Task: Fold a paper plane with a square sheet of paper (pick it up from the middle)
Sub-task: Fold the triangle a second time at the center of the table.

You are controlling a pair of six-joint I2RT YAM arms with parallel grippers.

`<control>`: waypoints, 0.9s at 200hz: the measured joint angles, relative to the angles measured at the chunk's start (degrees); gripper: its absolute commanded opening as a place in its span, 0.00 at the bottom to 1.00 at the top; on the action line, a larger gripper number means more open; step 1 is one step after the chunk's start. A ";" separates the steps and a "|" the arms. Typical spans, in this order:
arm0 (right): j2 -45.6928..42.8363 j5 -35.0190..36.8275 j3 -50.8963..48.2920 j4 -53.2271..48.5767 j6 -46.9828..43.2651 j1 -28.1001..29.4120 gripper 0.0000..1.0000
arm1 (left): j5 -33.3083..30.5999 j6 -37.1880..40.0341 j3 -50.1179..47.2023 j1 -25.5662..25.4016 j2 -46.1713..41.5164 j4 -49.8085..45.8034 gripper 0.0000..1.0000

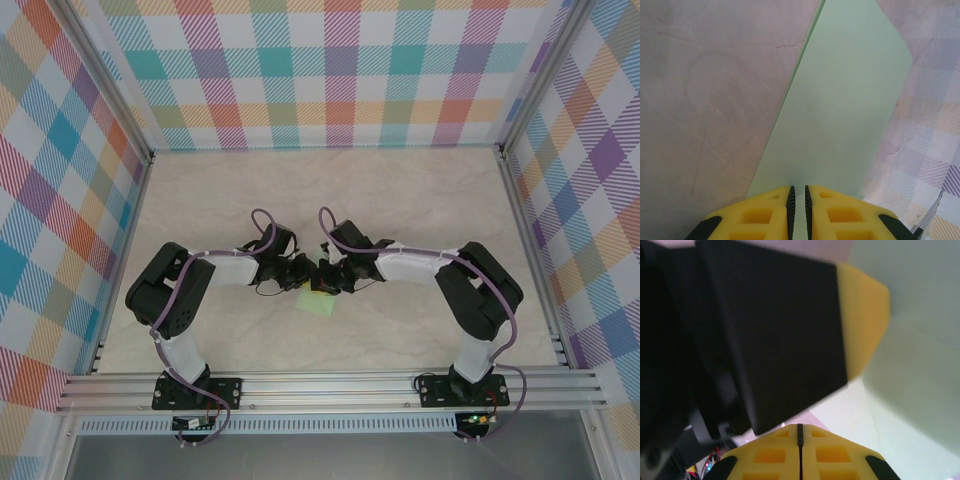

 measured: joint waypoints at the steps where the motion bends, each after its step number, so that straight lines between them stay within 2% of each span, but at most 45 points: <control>1: 0.07 0.02 0.04 0.02 0.04 0.00 0.07 | 0.00 0.00 0.00 0.00 0.00 0.00 0.17; 81: 1.99 -3.39 -1.62 3.67 1.49 -0.83 0.06 | -0.31 0.44 -0.20 0.00 0.00 0.20 0.16; 114: 2.16 -0.70 -5.62 3.08 2.45 -0.83 0.05 | -0.35 0.33 -0.20 0.00 0.00 0.39 0.16; 180: -2.21 1.03 -5.73 3.89 3.30 -1.05 0.04 | -0.37 0.31 -0.20 0.00 0.00 0.37 0.15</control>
